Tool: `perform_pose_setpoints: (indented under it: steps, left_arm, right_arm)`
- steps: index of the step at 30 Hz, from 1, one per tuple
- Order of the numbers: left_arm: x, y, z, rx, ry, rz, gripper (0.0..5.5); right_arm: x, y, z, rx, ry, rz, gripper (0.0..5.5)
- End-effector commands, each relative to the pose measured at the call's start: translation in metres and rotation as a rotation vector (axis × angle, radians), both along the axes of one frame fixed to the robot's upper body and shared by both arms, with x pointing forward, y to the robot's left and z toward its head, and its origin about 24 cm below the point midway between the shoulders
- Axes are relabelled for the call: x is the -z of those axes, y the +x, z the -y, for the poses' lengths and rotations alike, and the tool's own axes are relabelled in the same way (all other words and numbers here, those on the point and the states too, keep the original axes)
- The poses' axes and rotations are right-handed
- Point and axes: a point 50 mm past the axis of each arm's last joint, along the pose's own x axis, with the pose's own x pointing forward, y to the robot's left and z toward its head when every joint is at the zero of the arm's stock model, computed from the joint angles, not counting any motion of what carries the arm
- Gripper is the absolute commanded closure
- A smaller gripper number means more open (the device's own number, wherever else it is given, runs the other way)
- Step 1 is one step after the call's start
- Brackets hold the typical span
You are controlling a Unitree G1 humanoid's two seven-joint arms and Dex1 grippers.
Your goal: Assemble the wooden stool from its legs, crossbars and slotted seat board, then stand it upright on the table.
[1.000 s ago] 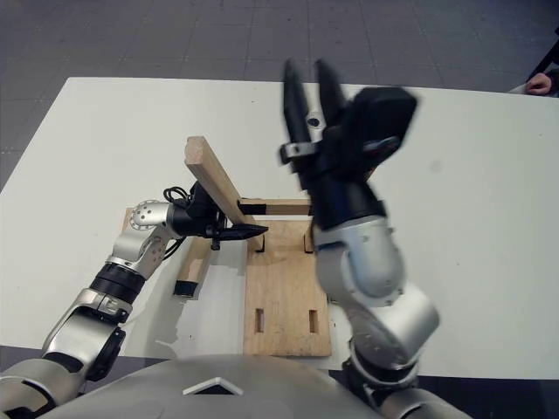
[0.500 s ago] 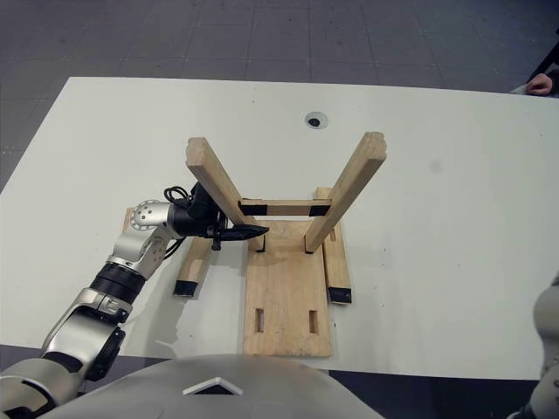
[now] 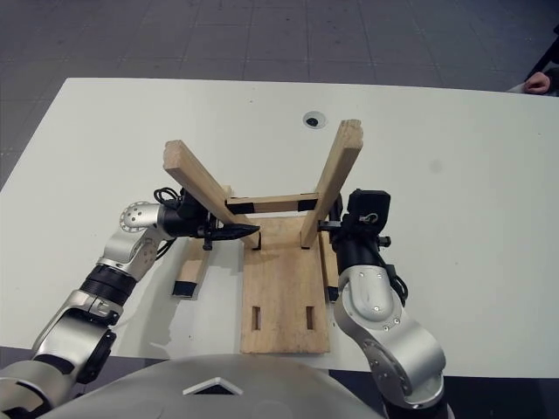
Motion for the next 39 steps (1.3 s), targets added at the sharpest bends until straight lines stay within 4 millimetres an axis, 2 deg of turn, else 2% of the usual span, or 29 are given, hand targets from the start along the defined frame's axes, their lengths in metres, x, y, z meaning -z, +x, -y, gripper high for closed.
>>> perform_pose_setpoints:
  steps: [1, 3, 6, 11, 15, 18, 20, 21, 24, 26, 27, 28, 30, 32, 34, 39]
  left_arm:
    - [0.103, -0.072, -0.015, 0.104, 0.547, -0.372, 3.45]
    - [0.103, -0.071, -0.015, 0.108, 0.549, -0.369, 3.45]
    - [0.103, -0.072, -0.016, 0.109, 0.553, -0.369, 3.45]
    - [0.103, -0.071, -0.017, 0.122, 0.568, -0.360, 3.45]
    - [0.098, -0.065, -0.013, 0.124, 0.562, -0.361, 3.45]
    - [0.097, -0.064, -0.013, 0.131, 0.565, -0.362, 3.45]
    - [0.098, -0.064, -0.015, 0.131, 0.569, -0.364, 3.45]
    - [0.098, -0.065, -0.015, 0.130, 0.569, -0.365, 3.45]
    - [0.099, -0.066, -0.016, 0.135, 0.573, -0.368, 3.45]
    - [0.098, -0.066, -0.015, 0.147, 0.576, -0.367, 3.45]
    - [0.097, -0.067, -0.015, 0.155, 0.578, -0.368, 3.45]
    - [0.097, -0.067, -0.015, 0.160, 0.579, -0.369, 3.45]
    - [0.099, -0.070, -0.017, 0.176, 0.598, -0.377, 3.45]
    - [0.100, -0.073, -0.018, 0.189, 0.611, -0.382, 3.45]
    - [0.100, -0.074, -0.019, 0.205, 0.626, -0.383, 3.45]
    - [0.101, -0.077, -0.021, 0.207, 0.634, -0.386, 3.45]
  right_arm:
    - [-0.009, -0.023, -0.064, -0.457, 0.183, -0.014, 3.85]
    - [-0.003, -0.021, -0.054, -0.401, 0.128, -0.040, 3.85]
    - [0.009, -0.014, -0.016, -0.238, 0.024, -0.095, 3.85]
    - [-0.001, -0.017, 0.039, -0.077, -0.116, -0.053, 3.85]
    - [-0.006, -0.007, 0.094, 0.113, -0.170, -0.025, 3.85]
    - [-0.009, -0.002, 0.120, 0.221, -0.181, -0.003, 3.85]
    - [-0.011, 0.005, 0.123, 0.233, -0.175, 0.013, 3.85]
    - [-0.011, 0.010, 0.120, 0.215, -0.163, 0.022, 3.85]
    - [-0.011, 0.031, 0.093, 0.065, -0.084, 0.065, 3.85]
    - [-0.015, 0.041, 0.050, -0.147, -0.002, 0.104, 3.85]
    - [-0.016, 0.039, 0.015, -0.295, 0.046, 0.110, 3.85]
    - [-0.018, 0.035, -0.007, -0.389, 0.073, 0.115, 3.85]
    - [-0.018, 0.010, -0.069, -0.636, 0.152, 0.086, 3.85]
    - [-0.019, -0.011, -0.101, -0.774, 0.194, 0.069, 3.85]
    - [-0.019, -0.016, -0.105, -0.776, 0.207, 0.065, 3.85]
    - [-0.016, -0.008, -0.092, -0.667, 0.193, 0.063, 3.85]
